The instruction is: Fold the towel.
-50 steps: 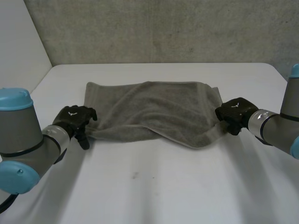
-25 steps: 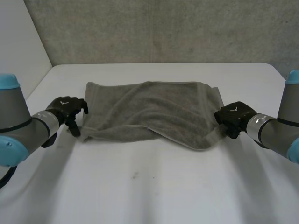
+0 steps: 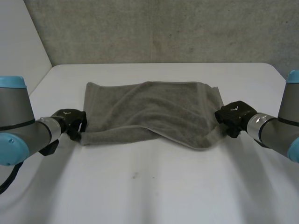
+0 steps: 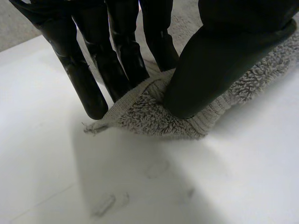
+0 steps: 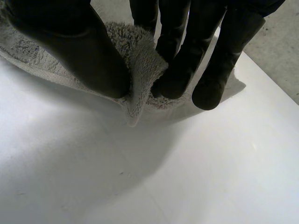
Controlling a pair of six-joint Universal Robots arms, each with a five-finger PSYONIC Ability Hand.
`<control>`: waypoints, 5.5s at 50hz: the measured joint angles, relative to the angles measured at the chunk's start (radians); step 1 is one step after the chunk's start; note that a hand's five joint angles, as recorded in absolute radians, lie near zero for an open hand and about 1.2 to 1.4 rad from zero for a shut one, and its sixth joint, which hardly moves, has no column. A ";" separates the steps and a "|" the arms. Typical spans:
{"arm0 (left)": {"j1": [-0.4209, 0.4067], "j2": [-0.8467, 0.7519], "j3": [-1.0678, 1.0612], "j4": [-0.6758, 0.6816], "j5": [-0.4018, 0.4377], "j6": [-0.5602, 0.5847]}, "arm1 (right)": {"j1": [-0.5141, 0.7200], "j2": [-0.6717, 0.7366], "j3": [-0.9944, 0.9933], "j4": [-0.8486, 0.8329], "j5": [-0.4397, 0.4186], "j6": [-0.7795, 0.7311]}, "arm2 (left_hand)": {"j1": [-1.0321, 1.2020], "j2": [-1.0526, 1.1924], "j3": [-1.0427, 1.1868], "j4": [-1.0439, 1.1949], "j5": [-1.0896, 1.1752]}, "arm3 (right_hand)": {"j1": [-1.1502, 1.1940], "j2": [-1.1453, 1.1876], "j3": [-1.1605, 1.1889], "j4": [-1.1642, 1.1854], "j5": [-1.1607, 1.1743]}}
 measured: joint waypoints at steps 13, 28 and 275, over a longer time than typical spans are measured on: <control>0.053 0.197 -0.102 -0.003 0.014 -0.002 | -0.058 -0.139 0.011 0.067 -0.033 0.013 | 0.017 0.027 0.028 0.028 0.023 | 0.000 0.000 0.000 0.000 0.000; 0.073 0.656 -0.322 -0.003 0.101 -0.002 | -0.130 -0.380 0.014 0.254 -0.127 0.009 | 0.022 0.028 0.029 0.029 0.023 | 0.000 0.000 0.000 0.000 0.000; -0.166 0.283 -0.091 0.325 -0.052 -0.054 | 0.630 0.132 -0.288 -0.141 0.151 -0.262 | -0.969 -1.000 -0.991 -0.997 -0.972 | -1.082 -1.054 -1.094 -1.091 -1.088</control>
